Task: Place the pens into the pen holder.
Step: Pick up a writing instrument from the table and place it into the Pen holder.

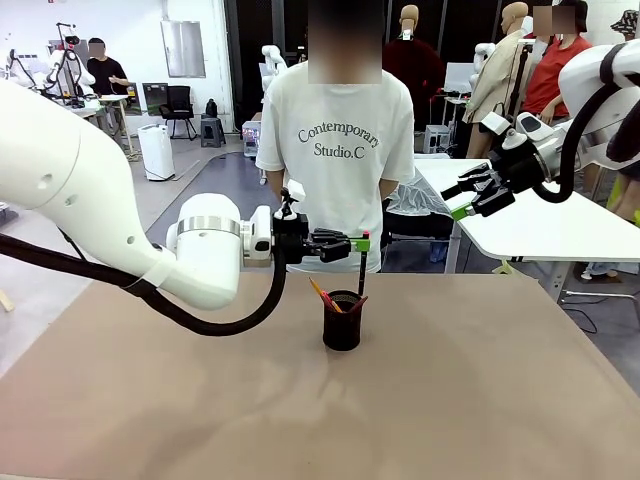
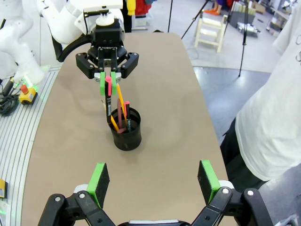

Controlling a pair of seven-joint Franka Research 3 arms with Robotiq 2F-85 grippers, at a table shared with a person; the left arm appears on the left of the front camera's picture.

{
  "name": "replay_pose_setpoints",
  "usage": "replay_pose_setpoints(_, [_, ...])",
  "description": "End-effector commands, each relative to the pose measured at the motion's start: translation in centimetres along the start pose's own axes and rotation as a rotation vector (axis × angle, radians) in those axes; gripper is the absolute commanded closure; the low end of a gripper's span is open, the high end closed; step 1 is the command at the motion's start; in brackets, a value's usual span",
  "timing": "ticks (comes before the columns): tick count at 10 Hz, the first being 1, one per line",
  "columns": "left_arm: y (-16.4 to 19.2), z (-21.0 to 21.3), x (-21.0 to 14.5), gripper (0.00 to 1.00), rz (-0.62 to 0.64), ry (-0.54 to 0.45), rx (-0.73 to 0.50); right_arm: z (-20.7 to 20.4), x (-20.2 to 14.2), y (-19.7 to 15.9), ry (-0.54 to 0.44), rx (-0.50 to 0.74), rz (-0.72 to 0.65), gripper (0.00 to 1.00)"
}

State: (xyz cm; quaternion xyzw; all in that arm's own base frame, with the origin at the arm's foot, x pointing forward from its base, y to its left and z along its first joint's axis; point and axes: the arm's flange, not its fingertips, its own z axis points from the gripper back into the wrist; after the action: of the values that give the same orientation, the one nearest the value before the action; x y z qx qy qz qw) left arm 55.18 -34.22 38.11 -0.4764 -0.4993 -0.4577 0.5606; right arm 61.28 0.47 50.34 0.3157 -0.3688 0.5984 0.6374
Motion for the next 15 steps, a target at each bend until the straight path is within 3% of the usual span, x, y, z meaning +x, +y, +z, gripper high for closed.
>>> replay_pose_setpoints(1, [0.4, 0.0, -0.5, 1.0, -0.033, -0.004, 0.008, 0.0, 0.1, 0.1, 0.001, -0.001, 0.003, 0.0])
replay_pose_setpoints(10, [1.6, 0.9, -3.2, 1.0, -0.046, 0.041, 0.049, 0.0, 0.1, 0.1, 0.001, -0.001, 0.003, 0.0])
replay_pose_setpoints(15, [1.7, 1.4, -2.8, 0.04, -0.056, 0.037, 0.048, 0.0, 0.1, 0.1, 0.001, -0.001, 0.003, 0.0])
